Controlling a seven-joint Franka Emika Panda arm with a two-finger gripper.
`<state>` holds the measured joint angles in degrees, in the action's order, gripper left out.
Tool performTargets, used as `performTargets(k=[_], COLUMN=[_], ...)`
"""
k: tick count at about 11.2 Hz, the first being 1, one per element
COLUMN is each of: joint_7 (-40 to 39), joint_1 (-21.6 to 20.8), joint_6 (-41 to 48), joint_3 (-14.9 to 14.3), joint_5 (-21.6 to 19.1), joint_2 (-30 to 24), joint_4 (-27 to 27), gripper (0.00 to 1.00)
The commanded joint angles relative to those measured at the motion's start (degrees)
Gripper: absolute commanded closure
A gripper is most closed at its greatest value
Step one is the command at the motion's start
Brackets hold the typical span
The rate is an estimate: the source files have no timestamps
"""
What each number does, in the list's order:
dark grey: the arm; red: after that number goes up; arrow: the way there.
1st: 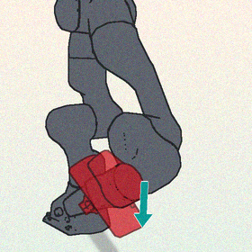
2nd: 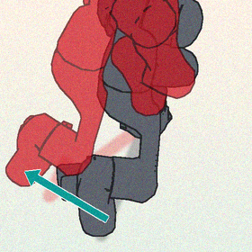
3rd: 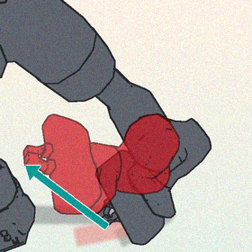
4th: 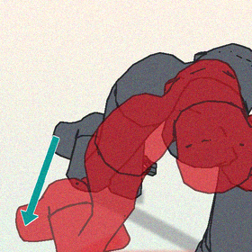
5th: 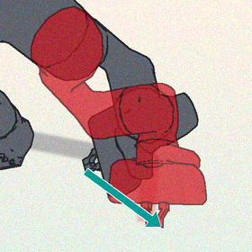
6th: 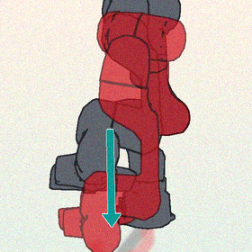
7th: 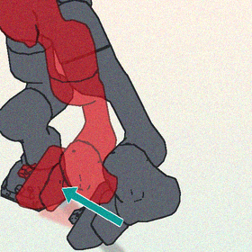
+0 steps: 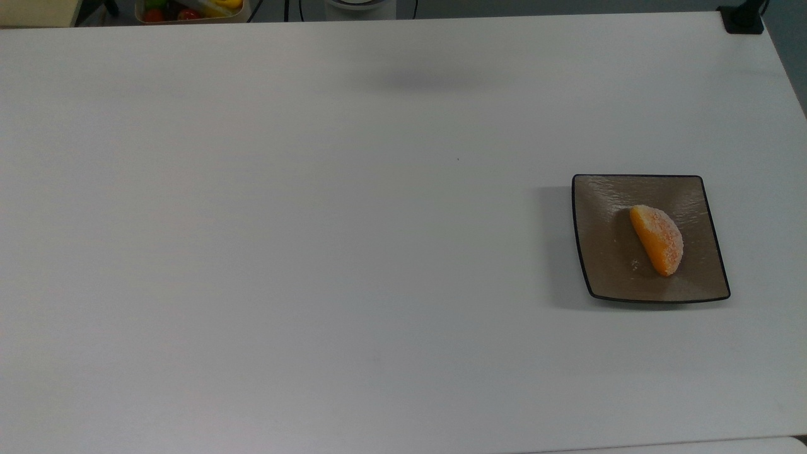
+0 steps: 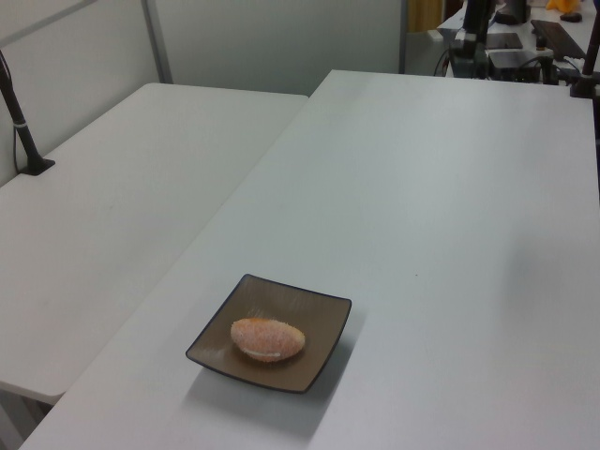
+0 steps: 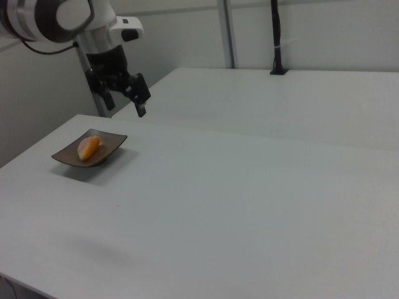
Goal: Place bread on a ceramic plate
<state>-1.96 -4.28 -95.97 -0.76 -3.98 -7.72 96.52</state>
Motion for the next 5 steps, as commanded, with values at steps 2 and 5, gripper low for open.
performTargets(k=[2,5], joint_7=[-4.7,-4.2], joint_1=[0.4,0.4], joint_6=[-5.8,-5.8], joint_3=[0.3,0.4], joint_5=[-0.2,-0.2], joint_2=[0.2,0.3], joint_4=[2.5,2.5], gripper=[0.00,0.00])
